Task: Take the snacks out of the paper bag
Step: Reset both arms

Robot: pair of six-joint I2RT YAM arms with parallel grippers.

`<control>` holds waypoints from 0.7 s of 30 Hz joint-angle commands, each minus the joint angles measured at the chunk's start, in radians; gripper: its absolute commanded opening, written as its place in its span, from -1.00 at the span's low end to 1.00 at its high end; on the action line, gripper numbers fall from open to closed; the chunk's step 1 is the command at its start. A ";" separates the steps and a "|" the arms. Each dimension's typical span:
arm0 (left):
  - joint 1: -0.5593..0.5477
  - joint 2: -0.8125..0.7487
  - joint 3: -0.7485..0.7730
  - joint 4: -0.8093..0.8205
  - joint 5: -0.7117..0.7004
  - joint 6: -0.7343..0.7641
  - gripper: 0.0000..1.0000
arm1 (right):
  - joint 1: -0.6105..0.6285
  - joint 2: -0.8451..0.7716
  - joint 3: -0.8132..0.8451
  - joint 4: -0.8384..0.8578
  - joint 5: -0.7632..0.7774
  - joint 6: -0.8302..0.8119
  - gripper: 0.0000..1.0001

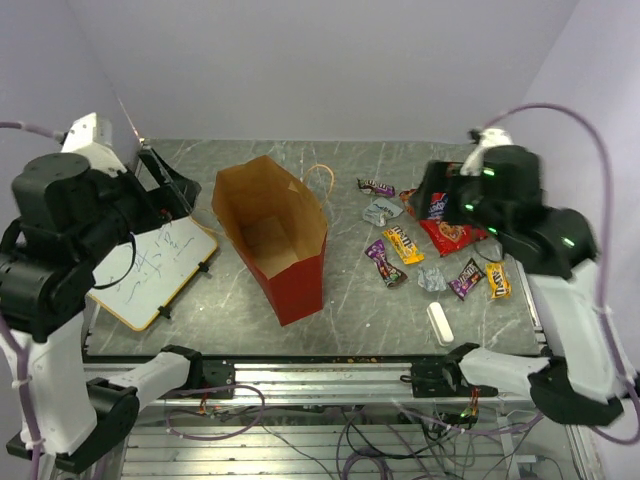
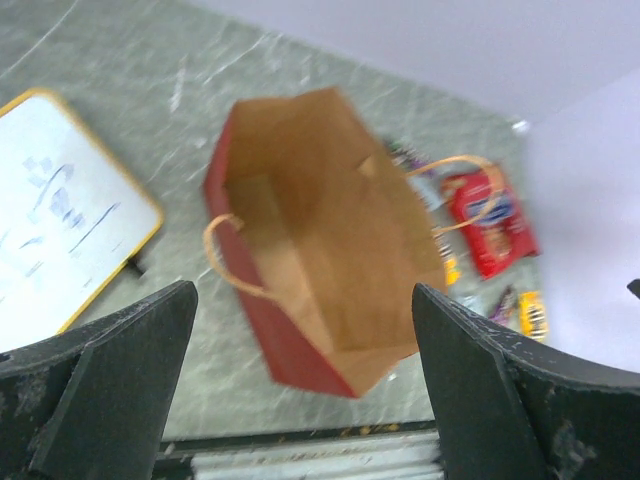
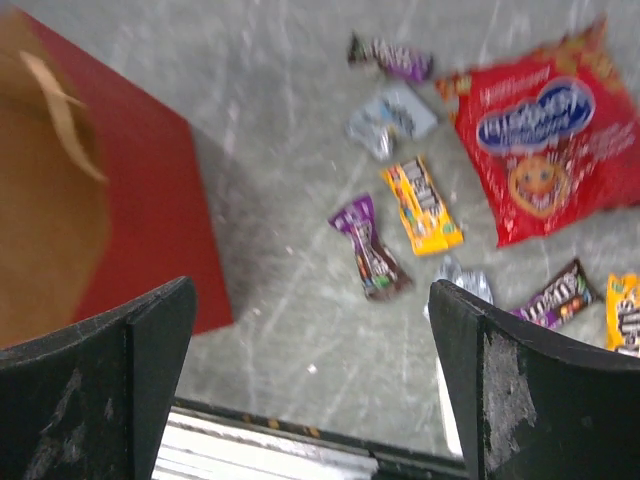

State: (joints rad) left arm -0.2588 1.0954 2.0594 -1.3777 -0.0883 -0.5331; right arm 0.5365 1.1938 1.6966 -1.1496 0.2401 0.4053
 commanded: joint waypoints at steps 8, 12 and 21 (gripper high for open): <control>0.006 -0.142 -0.065 0.469 0.105 -0.075 0.98 | -0.001 -0.260 0.154 0.212 -0.027 0.112 1.00; 0.006 -0.146 -0.055 0.461 0.068 -0.075 0.98 | -0.001 -0.291 0.137 0.299 0.020 0.186 1.00; 0.006 -0.148 -0.074 0.421 0.052 -0.064 0.98 | -0.001 -0.218 0.172 0.211 0.124 0.197 1.00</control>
State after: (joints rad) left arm -0.2588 0.9424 1.9923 -0.9653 -0.0174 -0.6025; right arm 0.5365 0.9508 1.8629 -0.9100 0.3183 0.5892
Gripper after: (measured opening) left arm 0.992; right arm 0.999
